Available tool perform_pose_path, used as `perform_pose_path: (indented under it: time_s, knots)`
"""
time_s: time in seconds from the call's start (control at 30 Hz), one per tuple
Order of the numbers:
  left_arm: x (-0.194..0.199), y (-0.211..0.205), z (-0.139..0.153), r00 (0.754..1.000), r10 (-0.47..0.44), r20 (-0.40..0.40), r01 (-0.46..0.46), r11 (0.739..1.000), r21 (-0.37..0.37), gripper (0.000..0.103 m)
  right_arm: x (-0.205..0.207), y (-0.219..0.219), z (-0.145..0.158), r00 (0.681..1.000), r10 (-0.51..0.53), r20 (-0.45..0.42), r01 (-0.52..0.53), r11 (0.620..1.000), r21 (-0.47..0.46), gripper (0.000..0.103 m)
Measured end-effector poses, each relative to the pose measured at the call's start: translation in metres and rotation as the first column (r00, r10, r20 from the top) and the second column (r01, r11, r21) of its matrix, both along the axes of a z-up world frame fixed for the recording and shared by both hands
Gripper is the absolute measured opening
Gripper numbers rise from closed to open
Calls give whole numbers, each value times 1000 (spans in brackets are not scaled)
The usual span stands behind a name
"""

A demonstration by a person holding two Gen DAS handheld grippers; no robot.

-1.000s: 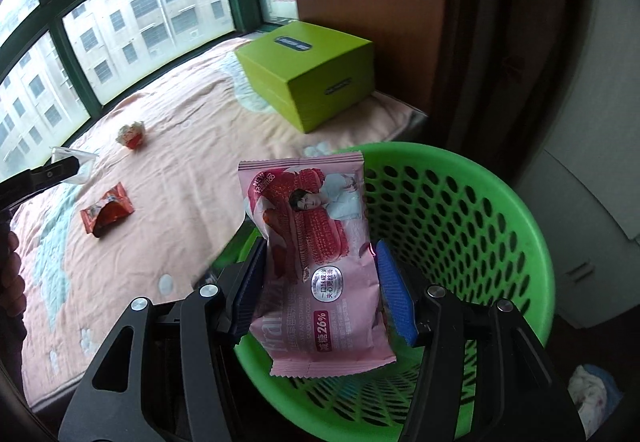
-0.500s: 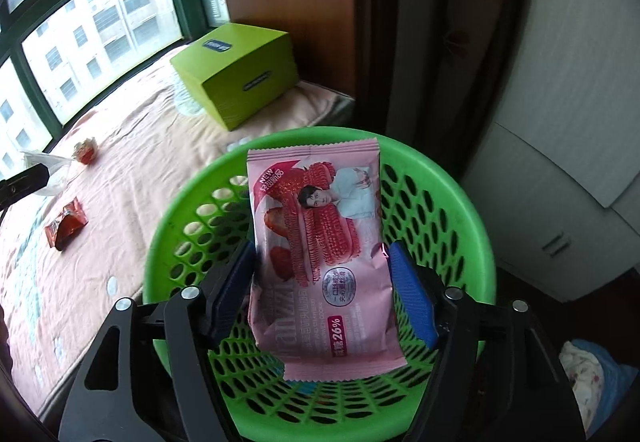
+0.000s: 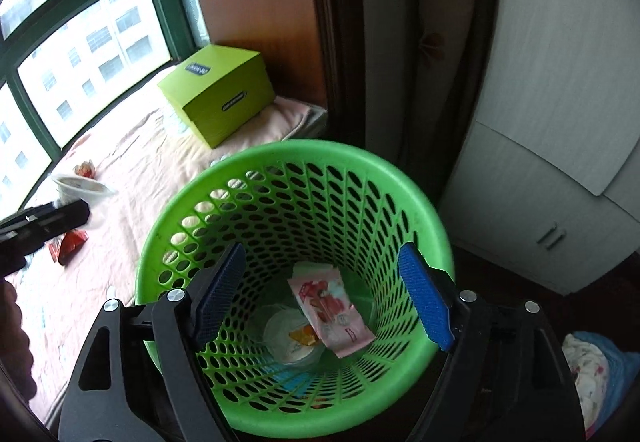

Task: Collect trash
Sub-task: 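Carry both items over the green basket and open both tools to drop them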

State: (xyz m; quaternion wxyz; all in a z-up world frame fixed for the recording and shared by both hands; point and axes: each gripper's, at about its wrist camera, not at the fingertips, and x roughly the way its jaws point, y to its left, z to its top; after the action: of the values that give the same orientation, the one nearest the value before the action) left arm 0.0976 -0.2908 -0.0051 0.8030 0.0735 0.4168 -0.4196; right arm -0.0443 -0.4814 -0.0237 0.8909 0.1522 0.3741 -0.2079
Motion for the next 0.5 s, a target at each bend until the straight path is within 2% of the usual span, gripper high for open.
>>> perform_pose_path:
  time_s: [0.37,0.43,0.5]
  knots:
    - [-13,-41,-17,997,-67,-42,69,997,47,55,-13,-8,6,999,-22,44,21,999,24,81]
    - [-15,-45,-18,996,-76,-42,78,996,47,64,-15,-9,6,999,-23,46,21,999,30,81]
    - [-17,-47,-19,996,-81,-43,83,996,42,67,-16,-9,6,999,-23,48,22,999,32,81]
